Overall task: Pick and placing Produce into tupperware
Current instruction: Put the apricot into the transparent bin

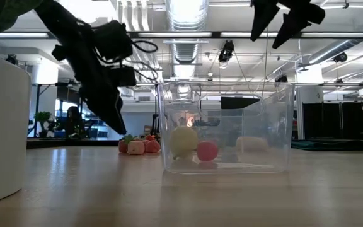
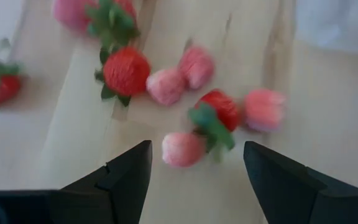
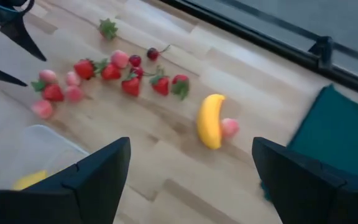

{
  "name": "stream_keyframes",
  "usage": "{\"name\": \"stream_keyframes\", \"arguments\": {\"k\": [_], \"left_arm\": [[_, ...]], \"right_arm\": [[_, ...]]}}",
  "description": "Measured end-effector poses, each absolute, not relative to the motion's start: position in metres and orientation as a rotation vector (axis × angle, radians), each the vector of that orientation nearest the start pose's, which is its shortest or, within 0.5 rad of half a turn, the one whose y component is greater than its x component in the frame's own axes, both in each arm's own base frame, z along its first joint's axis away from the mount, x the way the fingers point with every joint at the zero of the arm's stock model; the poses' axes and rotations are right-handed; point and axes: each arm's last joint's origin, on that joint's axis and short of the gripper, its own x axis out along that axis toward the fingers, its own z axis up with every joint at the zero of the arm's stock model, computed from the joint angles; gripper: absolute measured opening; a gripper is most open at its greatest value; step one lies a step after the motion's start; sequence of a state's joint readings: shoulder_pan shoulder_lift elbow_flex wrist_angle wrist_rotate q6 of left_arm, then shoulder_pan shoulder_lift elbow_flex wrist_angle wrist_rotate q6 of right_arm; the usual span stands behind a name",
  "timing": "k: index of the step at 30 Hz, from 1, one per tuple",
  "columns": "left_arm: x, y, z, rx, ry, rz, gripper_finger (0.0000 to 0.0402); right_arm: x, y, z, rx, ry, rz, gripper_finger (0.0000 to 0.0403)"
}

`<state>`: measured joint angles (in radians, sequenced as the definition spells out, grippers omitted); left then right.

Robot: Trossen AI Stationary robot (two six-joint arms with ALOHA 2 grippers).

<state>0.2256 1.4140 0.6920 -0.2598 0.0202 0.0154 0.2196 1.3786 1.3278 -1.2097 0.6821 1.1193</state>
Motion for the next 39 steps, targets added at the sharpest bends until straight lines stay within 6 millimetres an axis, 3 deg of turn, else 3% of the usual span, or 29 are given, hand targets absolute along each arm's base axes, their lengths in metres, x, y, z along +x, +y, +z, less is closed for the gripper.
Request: {"name": "stream_keyframes", "arguments": {"k": [9, 16, 21, 28, 33, 39], "left_arm": [[0.265, 0.068, 0.153, -0.018, 1.045, 0.133, 0.023], [0.27, 0.07, 0.138, 0.006, 1.094, 0.092, 0.0172], [0.27, 0.069, 0.14, 0.007, 1.091, 0.09, 0.0134], [0.264, 0.07, 0.156, 0.018, 1.069, 0.113, 0.0097], [0.267, 0.07, 0.189, 0.026, 0.962, 0.114, 0.0086], [0.28, 0.065, 0.229, -0.02, 0.717, -0.107, 0.0085]], "right_arm": [[0.218, 0.028, 0.312, 0.417, 0.789, -0.974, 0.0328], [0.195, 0.023, 0.3, 0.499, 0.752, -1.027, 0.0327], [0.182, 0.02, 0.292, 0.56, 0.714, -1.039, 0.0327], [0.179, 0.019, 0.286, 0.592, 0.678, -1.022, 0.0327], [0.182, 0.02, 0.284, 0.594, 0.673, -1.014, 0.0327], [0.192, 0.021, 0.282, 0.597, 0.678, -0.968, 0.0327]]}}
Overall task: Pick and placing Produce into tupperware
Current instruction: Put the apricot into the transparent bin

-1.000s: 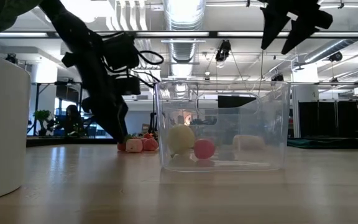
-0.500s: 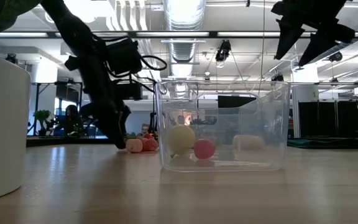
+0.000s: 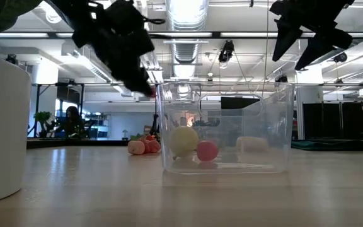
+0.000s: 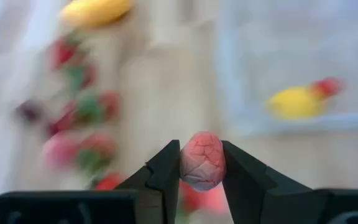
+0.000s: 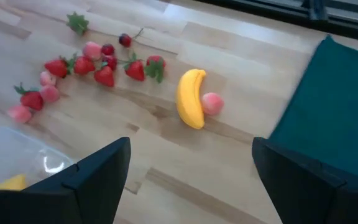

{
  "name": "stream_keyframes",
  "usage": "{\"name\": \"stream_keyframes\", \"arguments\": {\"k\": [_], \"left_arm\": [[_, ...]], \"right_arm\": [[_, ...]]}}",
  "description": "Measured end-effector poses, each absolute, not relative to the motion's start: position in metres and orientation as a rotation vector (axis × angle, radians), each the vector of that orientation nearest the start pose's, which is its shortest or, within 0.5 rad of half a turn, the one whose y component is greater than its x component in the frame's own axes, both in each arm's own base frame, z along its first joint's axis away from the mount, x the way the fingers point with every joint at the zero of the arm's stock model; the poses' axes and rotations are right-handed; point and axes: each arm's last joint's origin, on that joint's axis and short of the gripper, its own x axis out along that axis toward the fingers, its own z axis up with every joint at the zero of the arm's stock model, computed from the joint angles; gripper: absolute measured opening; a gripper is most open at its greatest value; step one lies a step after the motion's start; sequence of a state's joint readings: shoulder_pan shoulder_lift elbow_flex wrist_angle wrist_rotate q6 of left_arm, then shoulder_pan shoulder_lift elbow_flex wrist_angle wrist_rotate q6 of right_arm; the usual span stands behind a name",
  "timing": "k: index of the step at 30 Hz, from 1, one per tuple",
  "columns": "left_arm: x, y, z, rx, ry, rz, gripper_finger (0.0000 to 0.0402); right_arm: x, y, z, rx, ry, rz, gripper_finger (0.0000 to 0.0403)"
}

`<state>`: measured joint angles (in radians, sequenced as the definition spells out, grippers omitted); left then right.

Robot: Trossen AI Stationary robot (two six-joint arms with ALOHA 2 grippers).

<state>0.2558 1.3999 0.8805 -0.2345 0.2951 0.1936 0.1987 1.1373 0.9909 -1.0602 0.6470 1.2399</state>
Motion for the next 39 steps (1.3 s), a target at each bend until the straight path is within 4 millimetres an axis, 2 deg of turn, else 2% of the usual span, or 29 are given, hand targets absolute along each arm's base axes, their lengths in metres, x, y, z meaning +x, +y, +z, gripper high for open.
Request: {"name": "stream_keyframes", "arguments": {"k": [3, 7, 12, 17, 21, 24, 30, 35, 39], "left_arm": [[0.294, 0.055, 0.236, -0.031, 0.642, -0.245, 0.0085], [0.315, 0.039, 0.228, 0.038, 0.64, -0.357, 0.0084], [0.336, 0.035, 0.214, -0.025, 0.66, -0.491, 0.0084], [0.355, 0.032, 0.195, -0.145, 0.715, -0.544, 0.0084], [0.366, 0.026, 0.192, -0.157, 0.723, -0.554, 0.0086], [0.368, 0.024, 0.195, -0.144, 0.719, -0.543, 0.0108], [0.366, 0.027, 0.194, -0.186, 0.748, -0.463, 0.0192], [0.365, 0.03, 0.195, -0.194, 0.751, -0.44, 0.0258], [0.357, 0.037, 0.208, -0.167, 0.754, -0.35, 0.0275]], "right_arm": [[0.195, 0.021, 0.28, 0.6, 0.688, -0.966, 0.0327], [0.197, 0.021, 0.28, 0.616, 0.68, -0.956, 0.0327], [0.198, 0.021, 0.281, 0.629, 0.665, -0.951, 0.0327], [0.198, 0.021, 0.282, 0.643, 0.658, -0.956, 0.0327], [0.198, 0.022, 0.282, 0.672, 0.678, -0.941, 0.0327], [0.198, 0.023, 0.282, 0.712, 0.691, -0.93, 0.0327], [0.198, 0.016, 0.281, 0.689, 0.72, -0.935, 0.0331], [0.197, 0.0, 0.276, 0.713, 0.815, -0.935, 0.0348], [0.194, -0.021, 0.263, 0.738, 0.927, -0.931, 0.0352]]}}
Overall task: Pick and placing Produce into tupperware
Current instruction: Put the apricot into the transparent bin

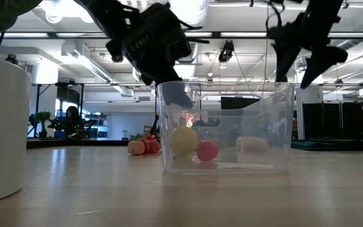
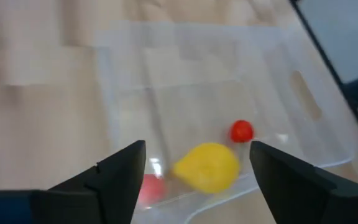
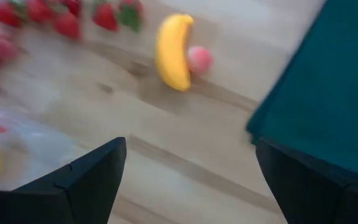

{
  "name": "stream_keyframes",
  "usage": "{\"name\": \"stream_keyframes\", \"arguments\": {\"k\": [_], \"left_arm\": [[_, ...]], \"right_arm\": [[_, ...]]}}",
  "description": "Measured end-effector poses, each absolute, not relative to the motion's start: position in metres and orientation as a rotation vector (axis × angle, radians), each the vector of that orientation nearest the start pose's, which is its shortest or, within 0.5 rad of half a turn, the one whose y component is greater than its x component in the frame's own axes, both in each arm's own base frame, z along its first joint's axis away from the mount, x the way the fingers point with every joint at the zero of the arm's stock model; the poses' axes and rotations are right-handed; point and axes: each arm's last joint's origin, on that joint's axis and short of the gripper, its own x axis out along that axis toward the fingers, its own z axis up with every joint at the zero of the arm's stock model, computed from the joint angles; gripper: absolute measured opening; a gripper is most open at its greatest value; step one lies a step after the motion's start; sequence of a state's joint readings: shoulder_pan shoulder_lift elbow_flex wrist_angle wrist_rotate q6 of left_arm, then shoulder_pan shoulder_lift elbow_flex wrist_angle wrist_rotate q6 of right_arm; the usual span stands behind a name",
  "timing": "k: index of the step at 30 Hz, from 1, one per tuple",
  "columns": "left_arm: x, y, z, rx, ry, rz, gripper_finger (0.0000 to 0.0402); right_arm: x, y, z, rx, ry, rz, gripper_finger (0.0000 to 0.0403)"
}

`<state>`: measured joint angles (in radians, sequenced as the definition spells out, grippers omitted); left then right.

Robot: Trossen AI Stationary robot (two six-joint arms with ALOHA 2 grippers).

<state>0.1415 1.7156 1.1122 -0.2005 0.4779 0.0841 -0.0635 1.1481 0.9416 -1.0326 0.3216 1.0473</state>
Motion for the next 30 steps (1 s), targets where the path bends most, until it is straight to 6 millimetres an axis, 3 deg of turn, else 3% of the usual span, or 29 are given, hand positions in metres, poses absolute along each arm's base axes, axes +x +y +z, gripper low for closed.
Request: {"name": "stream_keyframes", "arguments": {"k": [8, 14, 20, 30], "left_arm": [[0.332, 0.046, 0.24, -0.093, 0.767, -0.138, 0.0276], [0.316, 0.047, 0.252, -0.104, 0.78, -0.042, 0.0276], [0.308, 0.046, 0.248, -0.146, 0.853, 0.013, 0.0276], [0.304, 0.047, 0.244, -0.164, 0.903, 0.031, 0.0276]], "right_arm": [[0.181, -0.081, 0.234, 0.816, 0.953, -0.954, 0.0349], [0.184, -0.117, 0.21, 0.857, 0.959, -0.895, 0.0348], [0.204, -0.136, 0.182, 0.837, 1.054, -0.841, 0.0339], [0.229, -0.15, 0.157, 0.836, 1.168, -0.753, 0.0326]]}}
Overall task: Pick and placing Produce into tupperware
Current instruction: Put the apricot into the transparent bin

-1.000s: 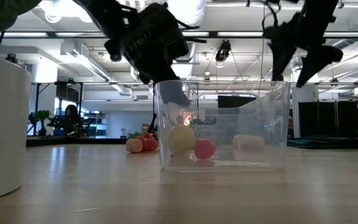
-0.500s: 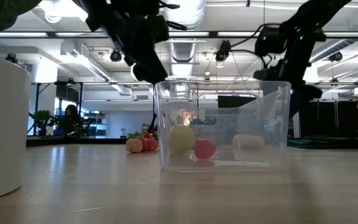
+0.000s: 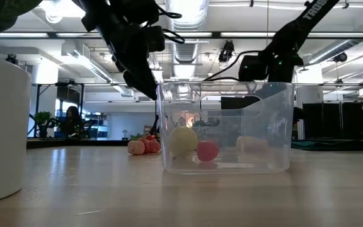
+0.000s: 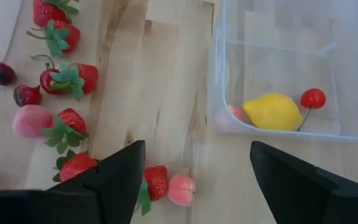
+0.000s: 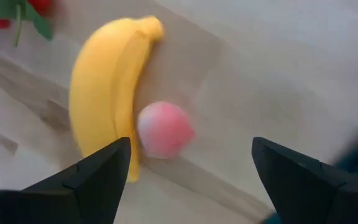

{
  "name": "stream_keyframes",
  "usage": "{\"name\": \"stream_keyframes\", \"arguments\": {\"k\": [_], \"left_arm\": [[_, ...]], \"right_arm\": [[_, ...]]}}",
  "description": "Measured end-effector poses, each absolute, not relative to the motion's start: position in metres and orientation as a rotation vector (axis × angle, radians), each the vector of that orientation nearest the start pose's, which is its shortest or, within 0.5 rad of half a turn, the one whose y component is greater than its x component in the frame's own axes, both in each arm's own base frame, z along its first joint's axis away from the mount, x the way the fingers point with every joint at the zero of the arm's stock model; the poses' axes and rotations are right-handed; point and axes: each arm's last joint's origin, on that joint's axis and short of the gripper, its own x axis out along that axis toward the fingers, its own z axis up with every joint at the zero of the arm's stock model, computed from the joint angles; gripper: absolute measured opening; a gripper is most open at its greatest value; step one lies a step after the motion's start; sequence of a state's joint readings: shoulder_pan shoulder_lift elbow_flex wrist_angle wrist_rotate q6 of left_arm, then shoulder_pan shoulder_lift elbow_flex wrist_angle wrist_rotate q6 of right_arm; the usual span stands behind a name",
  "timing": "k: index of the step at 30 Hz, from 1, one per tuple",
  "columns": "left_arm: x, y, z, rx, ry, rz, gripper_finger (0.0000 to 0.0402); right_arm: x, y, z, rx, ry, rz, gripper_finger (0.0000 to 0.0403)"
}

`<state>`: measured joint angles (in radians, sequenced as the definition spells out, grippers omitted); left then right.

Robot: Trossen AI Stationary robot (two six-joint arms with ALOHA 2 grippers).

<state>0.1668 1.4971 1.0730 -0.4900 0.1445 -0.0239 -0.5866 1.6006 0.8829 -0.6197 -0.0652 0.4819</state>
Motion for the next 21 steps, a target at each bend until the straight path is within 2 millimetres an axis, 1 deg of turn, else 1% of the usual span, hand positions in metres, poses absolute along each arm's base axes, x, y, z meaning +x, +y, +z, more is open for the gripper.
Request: {"name": "stream_keyframes", "arguments": {"k": [5, 12, 15, 21], "left_arm": [[0.303, 0.052, 0.244, -0.168, 0.901, 0.049, 0.0276], [0.301, 0.054, 0.243, -0.174, 0.921, 0.056, 0.0276], [0.301, 0.055, 0.243, -0.174, 0.921, 0.058, 0.0276], [0.3, 0.056, 0.243, -0.175, 0.92, 0.061, 0.0276]], "right_arm": [[0.24, -0.155, 0.149, 0.839, 1.195, -0.745, 0.0326], [0.246, -0.159, 0.151, 0.832, 1.188, -0.732, 0.0321], [0.246, -0.158, 0.151, 0.86, 1.19, -0.702, 0.0298], [0.245, -0.157, 0.149, 0.854, 1.2, -0.703, 0.0229]]}}
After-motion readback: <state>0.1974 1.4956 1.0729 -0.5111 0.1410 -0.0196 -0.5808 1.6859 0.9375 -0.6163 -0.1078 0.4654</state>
